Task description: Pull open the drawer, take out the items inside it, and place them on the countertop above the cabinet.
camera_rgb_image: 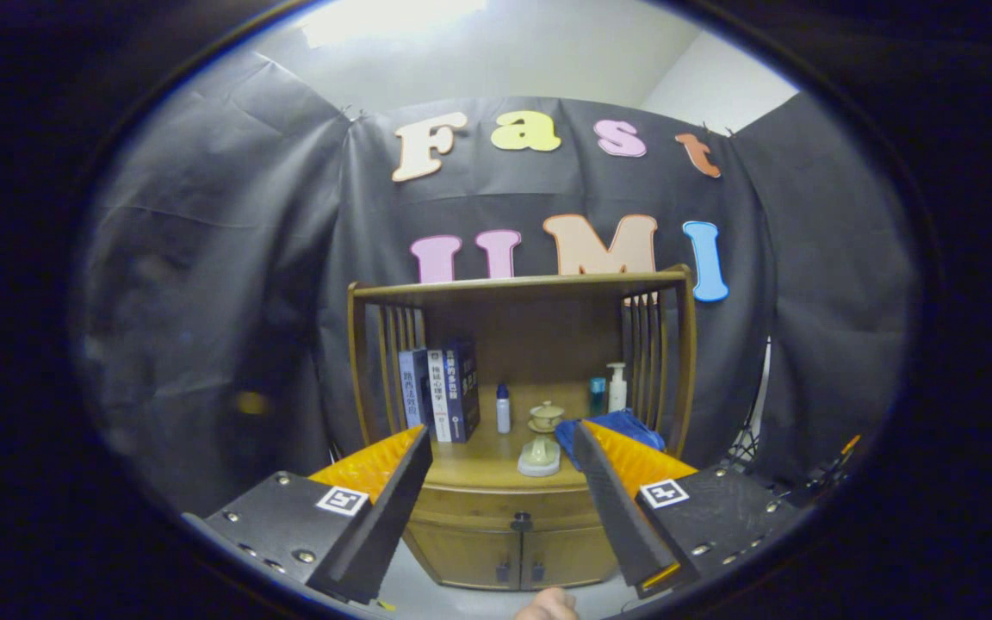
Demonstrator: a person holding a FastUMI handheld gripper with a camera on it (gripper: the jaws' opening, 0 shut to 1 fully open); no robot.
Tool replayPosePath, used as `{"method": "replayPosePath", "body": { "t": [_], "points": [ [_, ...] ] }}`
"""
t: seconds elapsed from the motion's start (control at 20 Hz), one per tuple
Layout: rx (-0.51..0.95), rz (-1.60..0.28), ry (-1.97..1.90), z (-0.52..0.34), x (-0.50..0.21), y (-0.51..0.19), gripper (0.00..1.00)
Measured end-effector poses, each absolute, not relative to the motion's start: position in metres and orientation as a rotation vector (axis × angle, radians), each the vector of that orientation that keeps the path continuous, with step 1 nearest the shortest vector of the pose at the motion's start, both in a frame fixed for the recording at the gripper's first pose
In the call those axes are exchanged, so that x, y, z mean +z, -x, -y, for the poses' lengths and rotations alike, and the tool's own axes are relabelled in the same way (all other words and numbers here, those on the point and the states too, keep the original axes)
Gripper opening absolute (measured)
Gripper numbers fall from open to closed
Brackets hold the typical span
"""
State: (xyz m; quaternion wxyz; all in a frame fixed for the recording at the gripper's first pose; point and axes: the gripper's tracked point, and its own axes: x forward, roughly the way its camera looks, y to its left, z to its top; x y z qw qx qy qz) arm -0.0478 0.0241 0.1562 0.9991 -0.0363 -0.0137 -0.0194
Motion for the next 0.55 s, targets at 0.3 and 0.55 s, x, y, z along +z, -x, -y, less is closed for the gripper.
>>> {"method": "replayPosePath", "body": {
  "t": [0.3, 0.55],
  "points": [
    [-0.078, -0.051, 0.047, 0.025, 0.087, 0.056, 0.99],
    [-0.079, -0.017, 0.005, 0.036, 0.095, 0.058, 0.99]
  ]
}}
